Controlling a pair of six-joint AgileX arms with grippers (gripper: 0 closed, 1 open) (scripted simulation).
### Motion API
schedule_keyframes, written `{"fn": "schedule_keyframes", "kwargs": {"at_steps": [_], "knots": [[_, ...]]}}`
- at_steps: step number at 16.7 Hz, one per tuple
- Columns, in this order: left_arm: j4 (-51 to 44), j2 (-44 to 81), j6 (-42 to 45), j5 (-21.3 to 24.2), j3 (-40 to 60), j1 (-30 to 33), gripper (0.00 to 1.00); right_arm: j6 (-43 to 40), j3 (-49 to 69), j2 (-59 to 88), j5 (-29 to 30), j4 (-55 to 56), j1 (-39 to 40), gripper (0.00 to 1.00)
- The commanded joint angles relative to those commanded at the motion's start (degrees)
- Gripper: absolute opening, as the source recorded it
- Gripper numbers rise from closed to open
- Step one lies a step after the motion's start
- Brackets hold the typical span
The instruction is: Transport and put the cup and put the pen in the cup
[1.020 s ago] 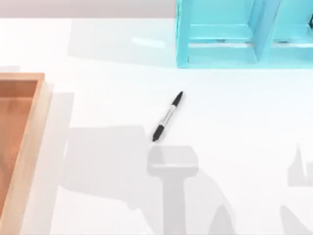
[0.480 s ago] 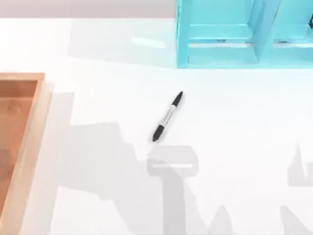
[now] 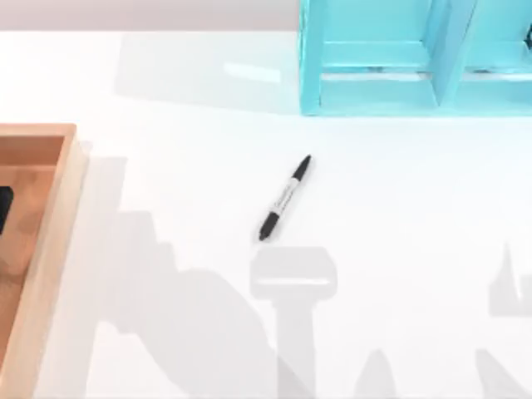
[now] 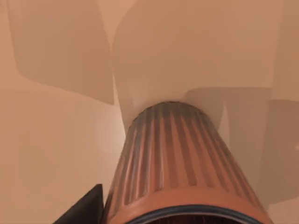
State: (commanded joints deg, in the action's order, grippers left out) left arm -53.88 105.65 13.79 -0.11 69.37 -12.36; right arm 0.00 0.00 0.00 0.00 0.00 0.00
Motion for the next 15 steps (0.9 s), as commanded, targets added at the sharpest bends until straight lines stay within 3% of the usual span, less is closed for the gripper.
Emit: {"fn": "schedule_keyframes", "kwargs": {"at_steps": [2,15], "knots": [[0.0,0.0,0.0,0.0,0.0,0.0,1.00,0.0,0.0,0.0,0.0,0.0,0.0,1.00],[0.0,0.0,0.0,0.0,0.0,0.0,0.02,0.0,0.0,0.0,0.0,0.0,0.0,1.00]]}}
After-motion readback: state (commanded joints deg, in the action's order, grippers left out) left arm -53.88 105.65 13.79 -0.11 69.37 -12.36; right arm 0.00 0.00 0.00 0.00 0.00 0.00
